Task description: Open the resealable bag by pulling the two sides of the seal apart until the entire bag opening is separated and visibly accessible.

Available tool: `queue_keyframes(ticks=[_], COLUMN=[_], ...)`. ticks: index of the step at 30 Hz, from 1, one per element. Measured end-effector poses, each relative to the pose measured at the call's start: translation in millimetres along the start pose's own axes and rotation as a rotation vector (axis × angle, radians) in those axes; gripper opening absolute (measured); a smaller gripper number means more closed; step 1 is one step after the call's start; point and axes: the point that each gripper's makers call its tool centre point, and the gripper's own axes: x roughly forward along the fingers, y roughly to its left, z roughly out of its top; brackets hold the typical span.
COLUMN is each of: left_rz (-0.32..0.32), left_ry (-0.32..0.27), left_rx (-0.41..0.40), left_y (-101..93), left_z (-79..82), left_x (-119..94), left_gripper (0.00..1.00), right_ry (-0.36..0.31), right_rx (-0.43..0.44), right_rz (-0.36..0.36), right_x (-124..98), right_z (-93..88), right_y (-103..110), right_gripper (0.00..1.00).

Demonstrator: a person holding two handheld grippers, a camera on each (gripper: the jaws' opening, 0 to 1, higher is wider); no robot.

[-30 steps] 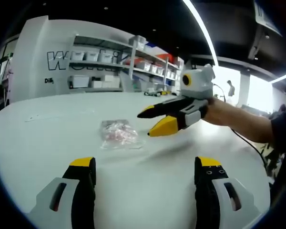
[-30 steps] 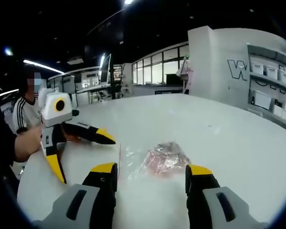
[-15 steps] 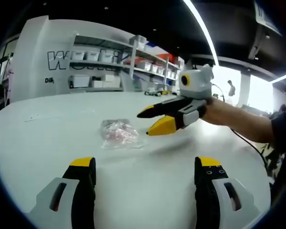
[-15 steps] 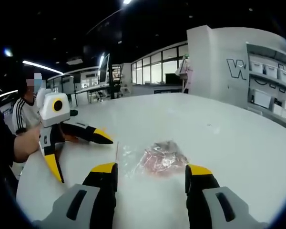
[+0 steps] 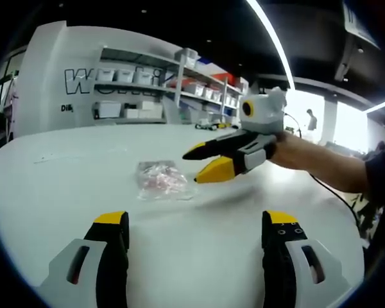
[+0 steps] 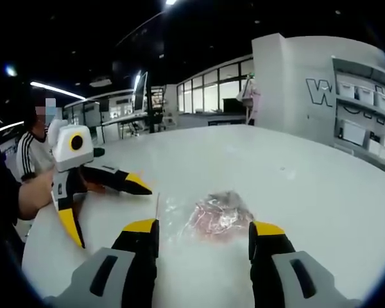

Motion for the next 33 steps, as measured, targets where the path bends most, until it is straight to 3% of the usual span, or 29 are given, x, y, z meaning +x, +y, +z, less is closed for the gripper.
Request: queue_keyframes(ticks=[33], left_rz=[0.01], left_ry=[-0.011], left_rx=[-0.01], left_y=[3.3], left_z=[1.0], left_x=[0.0], left_gripper=[0.84], right_ry=[0.008], right_rx=[-0.013], right_rz=[0.009], right_x=[8.9], right_z=[3.9], right_y=[-1.1], right_gripper=[0.54])
